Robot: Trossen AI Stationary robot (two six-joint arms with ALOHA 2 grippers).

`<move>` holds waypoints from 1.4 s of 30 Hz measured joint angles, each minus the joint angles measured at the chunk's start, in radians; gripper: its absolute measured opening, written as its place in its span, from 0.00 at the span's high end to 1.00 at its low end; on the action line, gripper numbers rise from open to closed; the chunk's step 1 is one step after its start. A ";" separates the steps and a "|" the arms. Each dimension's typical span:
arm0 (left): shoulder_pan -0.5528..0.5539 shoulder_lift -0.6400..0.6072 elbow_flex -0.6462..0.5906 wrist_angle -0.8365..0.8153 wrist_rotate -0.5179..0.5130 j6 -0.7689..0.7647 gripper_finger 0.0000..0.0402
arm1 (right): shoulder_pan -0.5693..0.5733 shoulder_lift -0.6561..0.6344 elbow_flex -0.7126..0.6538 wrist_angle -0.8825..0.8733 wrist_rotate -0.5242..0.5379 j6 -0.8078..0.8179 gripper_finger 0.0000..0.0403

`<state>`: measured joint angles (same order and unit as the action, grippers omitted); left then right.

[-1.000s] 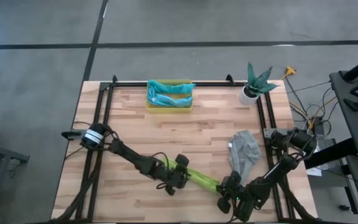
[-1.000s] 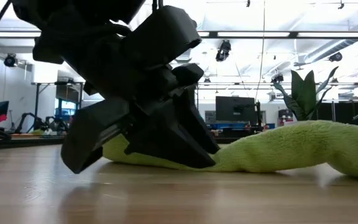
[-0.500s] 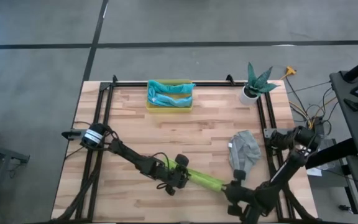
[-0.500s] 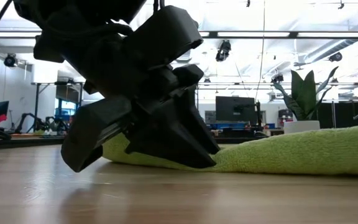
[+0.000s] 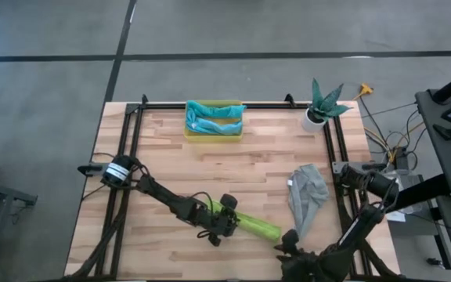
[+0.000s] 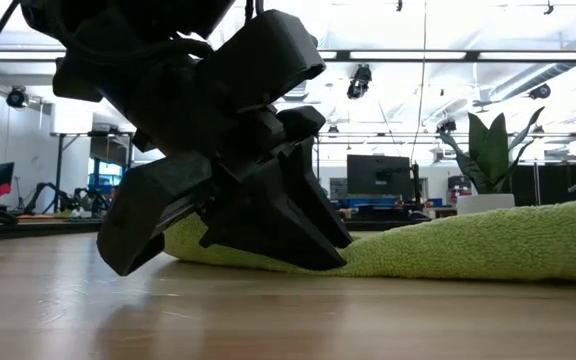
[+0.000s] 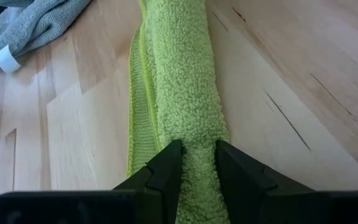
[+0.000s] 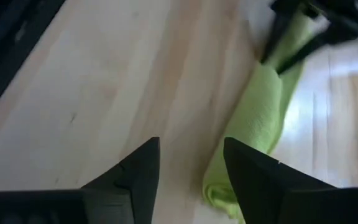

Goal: Roll microfiber towels into tight, uniform cylinder then place into a basket
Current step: Roll the green towel

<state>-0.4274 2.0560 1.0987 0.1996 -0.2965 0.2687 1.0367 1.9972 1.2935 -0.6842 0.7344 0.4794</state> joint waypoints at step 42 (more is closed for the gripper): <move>-0.006 0.001 -0.003 0.029 -0.001 0.000 0.78 | -0.168 0.126 0.021 -0.158 0.137 0.157 0.98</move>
<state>-0.4338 2.0566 1.0954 0.2283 -0.2970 0.2684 0.8684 2.1232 1.3140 -0.8423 0.8715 0.6367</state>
